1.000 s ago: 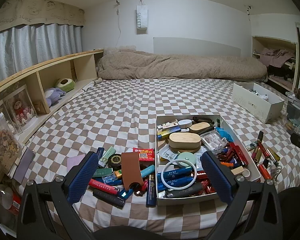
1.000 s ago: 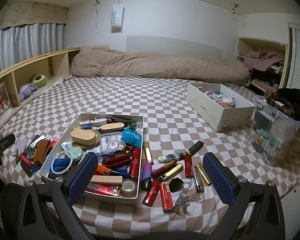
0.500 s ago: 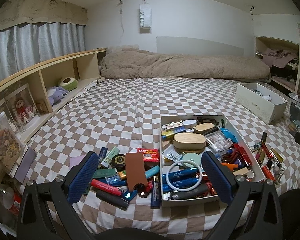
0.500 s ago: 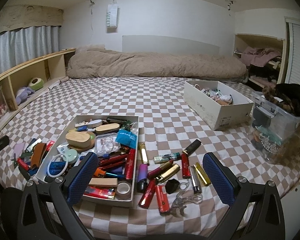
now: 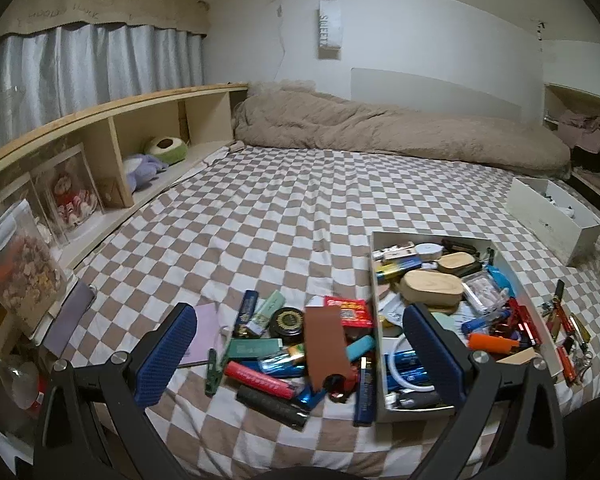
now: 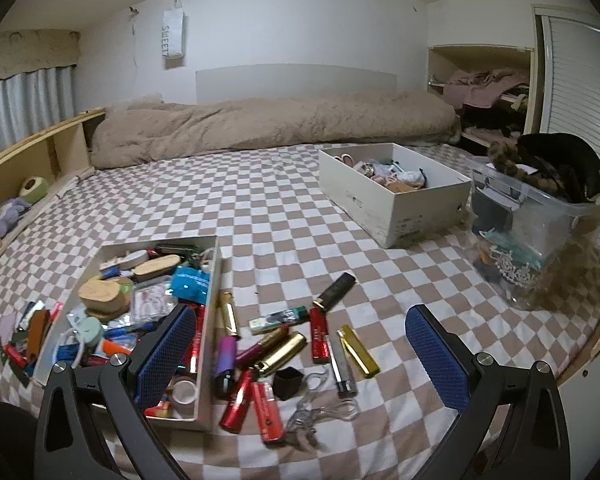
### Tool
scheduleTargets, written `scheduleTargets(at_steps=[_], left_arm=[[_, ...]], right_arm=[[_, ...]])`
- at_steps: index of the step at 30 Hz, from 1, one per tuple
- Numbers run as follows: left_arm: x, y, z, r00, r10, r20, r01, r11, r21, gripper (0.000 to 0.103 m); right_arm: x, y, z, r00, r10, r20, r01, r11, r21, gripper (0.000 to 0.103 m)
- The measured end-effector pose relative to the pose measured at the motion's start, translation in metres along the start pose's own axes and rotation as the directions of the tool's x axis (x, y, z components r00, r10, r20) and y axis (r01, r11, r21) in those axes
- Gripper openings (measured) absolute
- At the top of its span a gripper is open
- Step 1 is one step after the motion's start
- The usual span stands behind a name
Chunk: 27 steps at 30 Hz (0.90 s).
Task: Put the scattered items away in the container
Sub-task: 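Move the left tool toward the pink card beside the tray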
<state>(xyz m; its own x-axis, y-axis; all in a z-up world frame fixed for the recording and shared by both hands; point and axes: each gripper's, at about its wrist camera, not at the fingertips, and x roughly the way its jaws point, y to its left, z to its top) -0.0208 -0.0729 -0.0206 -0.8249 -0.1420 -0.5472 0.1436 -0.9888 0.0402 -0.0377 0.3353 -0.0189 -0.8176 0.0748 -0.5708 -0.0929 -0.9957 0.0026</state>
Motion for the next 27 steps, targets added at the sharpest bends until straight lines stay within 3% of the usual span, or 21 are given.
scheduleTargets(at_steps=[9,20,27], left_arm=[[0.015,0.04,-0.007,0.997,0.066,-0.044,-0.068,0.997,-0.044,0.103],[0.05,0.075,-0.033,0.984,0.08,-0.159,-0.096,0.991,-0.096,0.103],[0.082,0.092,-0.047,0.969,0.088,-0.232,-0.117,0.987,-0.113,0.103]], right_arm=[[0.027,-0.015,-0.015,0.994,-0.036,-0.104,0.035,0.999,-0.011,0.103],[0.034,-0.038,-0.026,0.98,0.13,-0.151,-0.112,0.986,0.12,0.103],[0.039,-0.046,-0.026,0.977,0.107,-0.185,-0.087,0.99,0.112,0.103]])
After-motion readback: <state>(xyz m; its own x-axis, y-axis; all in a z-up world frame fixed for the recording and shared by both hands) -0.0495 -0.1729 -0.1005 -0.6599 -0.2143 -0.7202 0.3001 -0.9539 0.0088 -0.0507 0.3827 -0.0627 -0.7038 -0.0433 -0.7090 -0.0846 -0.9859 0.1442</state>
